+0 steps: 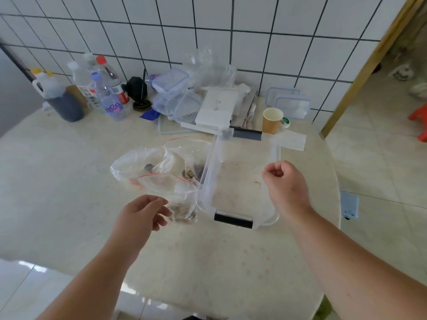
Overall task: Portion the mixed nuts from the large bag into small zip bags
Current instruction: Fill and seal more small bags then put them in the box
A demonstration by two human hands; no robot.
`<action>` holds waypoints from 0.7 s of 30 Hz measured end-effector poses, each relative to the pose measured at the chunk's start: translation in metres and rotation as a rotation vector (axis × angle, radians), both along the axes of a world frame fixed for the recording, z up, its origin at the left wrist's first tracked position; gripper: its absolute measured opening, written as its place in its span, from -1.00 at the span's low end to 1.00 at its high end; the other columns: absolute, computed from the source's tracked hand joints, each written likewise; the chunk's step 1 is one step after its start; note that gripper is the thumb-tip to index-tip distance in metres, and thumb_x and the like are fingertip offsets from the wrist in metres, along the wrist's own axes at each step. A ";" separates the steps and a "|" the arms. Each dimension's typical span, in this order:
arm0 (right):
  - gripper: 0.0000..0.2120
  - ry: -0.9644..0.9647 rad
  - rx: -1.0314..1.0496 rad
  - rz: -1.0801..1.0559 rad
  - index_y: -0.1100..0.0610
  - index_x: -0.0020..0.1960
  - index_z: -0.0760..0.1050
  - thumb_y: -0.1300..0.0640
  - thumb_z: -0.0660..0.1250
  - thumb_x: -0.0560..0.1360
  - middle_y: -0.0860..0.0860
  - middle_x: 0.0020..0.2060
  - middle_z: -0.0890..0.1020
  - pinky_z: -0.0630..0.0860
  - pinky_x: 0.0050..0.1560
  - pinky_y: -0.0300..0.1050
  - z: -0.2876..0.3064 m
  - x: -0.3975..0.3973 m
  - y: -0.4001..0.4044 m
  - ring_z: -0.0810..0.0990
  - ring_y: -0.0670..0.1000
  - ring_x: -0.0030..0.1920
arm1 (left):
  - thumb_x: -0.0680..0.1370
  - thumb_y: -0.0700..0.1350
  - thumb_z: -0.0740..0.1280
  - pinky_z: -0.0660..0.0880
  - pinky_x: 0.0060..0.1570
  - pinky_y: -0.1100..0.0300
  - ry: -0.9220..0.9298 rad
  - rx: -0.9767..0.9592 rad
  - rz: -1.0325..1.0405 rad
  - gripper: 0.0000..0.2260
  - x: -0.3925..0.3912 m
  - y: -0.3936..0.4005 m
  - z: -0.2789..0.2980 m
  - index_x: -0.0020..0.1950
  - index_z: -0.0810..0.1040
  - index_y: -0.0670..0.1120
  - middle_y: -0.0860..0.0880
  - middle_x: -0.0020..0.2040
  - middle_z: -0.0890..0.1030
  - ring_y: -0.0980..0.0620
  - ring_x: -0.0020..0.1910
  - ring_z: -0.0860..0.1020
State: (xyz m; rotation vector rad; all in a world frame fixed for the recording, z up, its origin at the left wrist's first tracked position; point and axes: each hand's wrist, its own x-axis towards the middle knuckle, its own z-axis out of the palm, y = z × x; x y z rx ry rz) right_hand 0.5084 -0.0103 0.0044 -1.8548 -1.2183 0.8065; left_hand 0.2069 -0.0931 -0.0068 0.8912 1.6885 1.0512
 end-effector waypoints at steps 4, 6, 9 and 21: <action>-0.94 0.010 0.033 0.162 -0.03 -0.17 0.53 0.10 0.35 0.48 -0.13 -0.28 0.61 0.40 -0.30 -0.24 0.006 -0.015 -0.005 0.57 -0.14 -0.24 | 0.54 -0.15 0.31 0.46 -0.26 0.05 0.016 0.023 0.060 -0.79 -0.002 -0.003 0.005 -0.18 0.72 0.01 -0.14 -0.22 0.73 -0.01 -0.38 0.59; -0.93 0.040 0.029 0.230 -0.02 -0.17 0.55 0.11 0.36 0.48 -0.12 -0.28 0.61 0.41 -0.28 -0.24 0.008 -0.024 -0.008 0.56 -0.12 -0.24 | 0.56 -0.15 0.31 0.47 -0.26 0.05 0.029 0.035 0.081 -0.79 -0.004 -0.003 0.009 -0.18 0.72 0.03 -0.12 -0.22 0.73 0.01 -0.38 0.59; -0.94 0.073 0.011 0.297 -0.02 -0.17 0.56 0.09 0.38 0.48 -0.13 -0.29 0.61 0.37 -0.34 -0.39 0.010 -0.036 -0.009 0.54 -0.18 -0.27 | 0.55 -0.13 0.32 0.48 -0.27 0.06 0.063 0.044 0.106 -0.80 -0.008 -0.002 0.013 -0.20 0.70 0.03 -0.07 -0.28 0.71 0.03 -0.39 0.60; -0.93 -0.049 0.156 0.641 -0.10 -0.15 0.64 0.08 0.48 0.44 -0.14 -0.10 0.51 0.35 -0.13 -0.41 0.018 -0.127 0.000 0.50 -0.16 -0.15 | 0.49 0.07 0.47 0.47 -0.31 0.12 0.252 -0.011 -0.110 -0.91 -0.067 0.073 -0.006 -0.10 0.60 0.12 0.08 -0.33 0.68 0.14 -0.47 0.58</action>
